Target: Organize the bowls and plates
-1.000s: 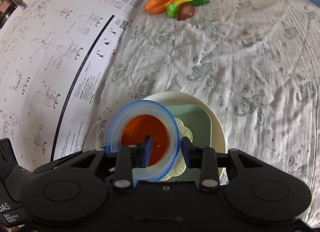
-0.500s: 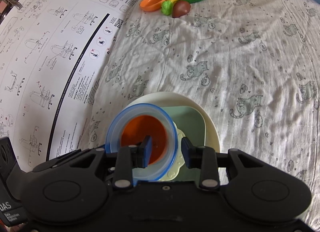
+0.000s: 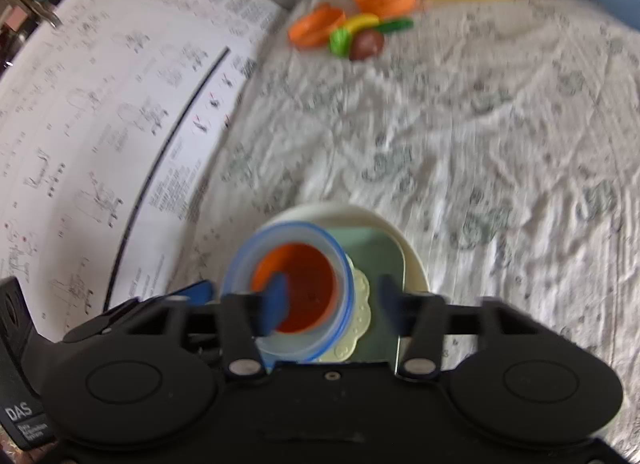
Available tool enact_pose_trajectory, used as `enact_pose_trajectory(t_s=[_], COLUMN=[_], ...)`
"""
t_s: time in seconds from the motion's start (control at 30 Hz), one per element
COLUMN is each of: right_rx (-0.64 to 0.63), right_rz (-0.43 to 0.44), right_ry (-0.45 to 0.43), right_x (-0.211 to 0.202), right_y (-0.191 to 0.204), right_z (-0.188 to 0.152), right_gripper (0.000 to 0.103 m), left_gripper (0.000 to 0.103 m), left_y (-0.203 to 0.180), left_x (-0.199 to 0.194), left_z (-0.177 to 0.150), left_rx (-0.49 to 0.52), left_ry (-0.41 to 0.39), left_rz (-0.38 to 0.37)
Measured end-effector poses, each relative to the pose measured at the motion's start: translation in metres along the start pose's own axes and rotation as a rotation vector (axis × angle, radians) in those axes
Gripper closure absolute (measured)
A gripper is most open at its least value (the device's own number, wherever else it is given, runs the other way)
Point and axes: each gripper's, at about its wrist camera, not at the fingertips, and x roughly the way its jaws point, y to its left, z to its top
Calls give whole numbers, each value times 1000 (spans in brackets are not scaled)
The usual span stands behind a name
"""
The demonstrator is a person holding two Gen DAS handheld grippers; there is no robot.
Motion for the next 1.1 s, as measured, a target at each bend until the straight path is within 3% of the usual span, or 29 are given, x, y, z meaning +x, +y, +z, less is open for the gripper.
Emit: enact_pose_trajectory(t_s=[0.03,0.17,0.4,0.57,0.7,1.1], right_rx=[-11,-29,-67,-138,-165,-268], right_rz=[1,16,0,-36,-70,-163], right_ry=[-26,-122,-286,-346,-339,-289], right_x=[-7,-33,-78,-98,-104,-108], right_y=[1,1,-9,-12,-15,-4], right_z=[0,0,-14,-33,-46,-89], right_gripper=[24,0,0,0,0,0], left_gripper=[1,0,0,0,0,0], left_y=[0,1,-2,-7,-12,-28], left_x=[-5,-24,-59,-80,-92,-107], left_z=[0,3,-3,-14,-23,-48], left_rx=[9,12,59,88,95,121], left_ry=[-22,-80,-203,-265,-304,-308], left_rz=[8,-1,5,3,17,54])
